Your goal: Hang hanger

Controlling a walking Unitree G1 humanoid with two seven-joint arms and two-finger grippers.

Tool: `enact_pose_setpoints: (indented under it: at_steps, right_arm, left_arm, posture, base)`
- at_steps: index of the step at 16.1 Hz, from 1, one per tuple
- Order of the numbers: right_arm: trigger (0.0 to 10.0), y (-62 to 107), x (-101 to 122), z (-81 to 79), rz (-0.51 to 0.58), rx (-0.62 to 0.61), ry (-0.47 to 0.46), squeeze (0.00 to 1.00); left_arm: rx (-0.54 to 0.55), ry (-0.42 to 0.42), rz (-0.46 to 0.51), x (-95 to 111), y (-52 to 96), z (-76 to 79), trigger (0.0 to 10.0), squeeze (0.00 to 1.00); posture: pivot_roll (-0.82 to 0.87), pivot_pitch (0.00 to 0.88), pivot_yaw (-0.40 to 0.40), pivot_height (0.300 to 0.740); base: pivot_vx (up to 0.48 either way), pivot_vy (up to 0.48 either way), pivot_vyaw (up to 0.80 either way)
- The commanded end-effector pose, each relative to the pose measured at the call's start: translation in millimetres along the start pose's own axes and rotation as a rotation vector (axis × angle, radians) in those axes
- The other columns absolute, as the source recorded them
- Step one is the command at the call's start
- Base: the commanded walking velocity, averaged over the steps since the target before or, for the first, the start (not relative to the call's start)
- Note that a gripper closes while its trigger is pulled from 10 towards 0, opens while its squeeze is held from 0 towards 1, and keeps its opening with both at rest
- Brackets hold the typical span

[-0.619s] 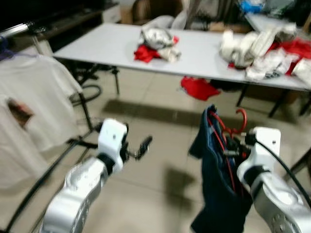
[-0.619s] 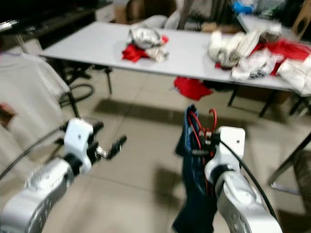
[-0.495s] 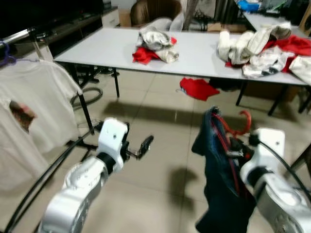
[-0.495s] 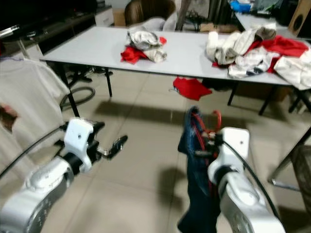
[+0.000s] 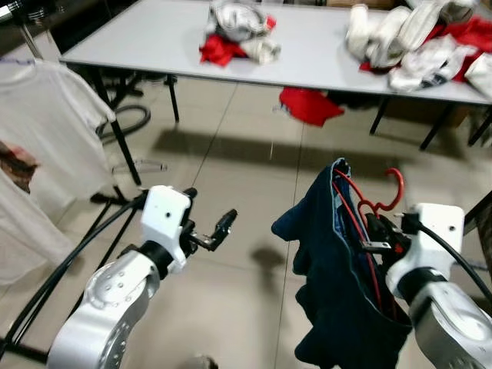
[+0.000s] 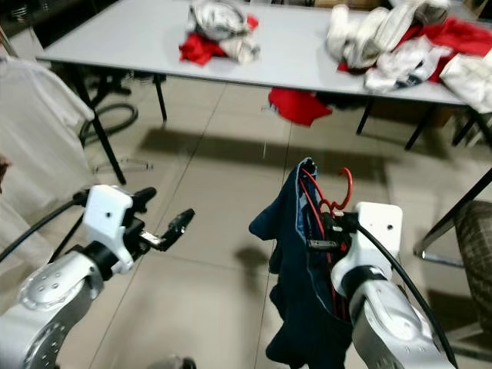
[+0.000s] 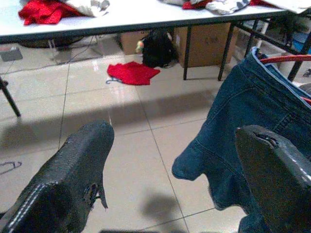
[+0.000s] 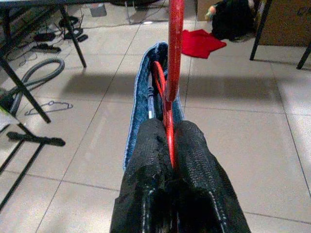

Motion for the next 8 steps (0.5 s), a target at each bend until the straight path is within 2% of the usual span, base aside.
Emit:
enact_pose_setpoints:
  at_steps: [1, 8]
  right_arm:
    - [10.0, 7.2, 7.4, -1.2, 0.028, 0.011, 0.009, 0.00]
    - [10.0, 17.0, 6.6, -6.3, 0.013, 0.033, 0.024, 0.00]
  left_arm:
    - [0.008, 0.005, 0.021, 6.3, 4.8, -0.4, 10.0, 0.00]
    - [0.011, 0.014, 0.034, 11.5, 17.3, 3.3, 10.0, 0.00]
  posture:
    - [-0.03, 0.211, 0.027, 0.740]
    - [-0.03, 0.244, 0.025, 0.740]
  base:
    - [0.000, 0.000, 0.00]
    - [0.000, 0.000, 0.00]
Point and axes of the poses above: a point about 5 cm out from each wrist's last joint towards the gripper, its own y axis pointing back from the gripper into the wrist, its own x axis along the axis of the wrist's last joint, z = x × y, the point moved 5 cm from there along -y, pointing out of the wrist towards the gripper, and after that the axes turned 4 degrees about -y, right-handed, at the moved point
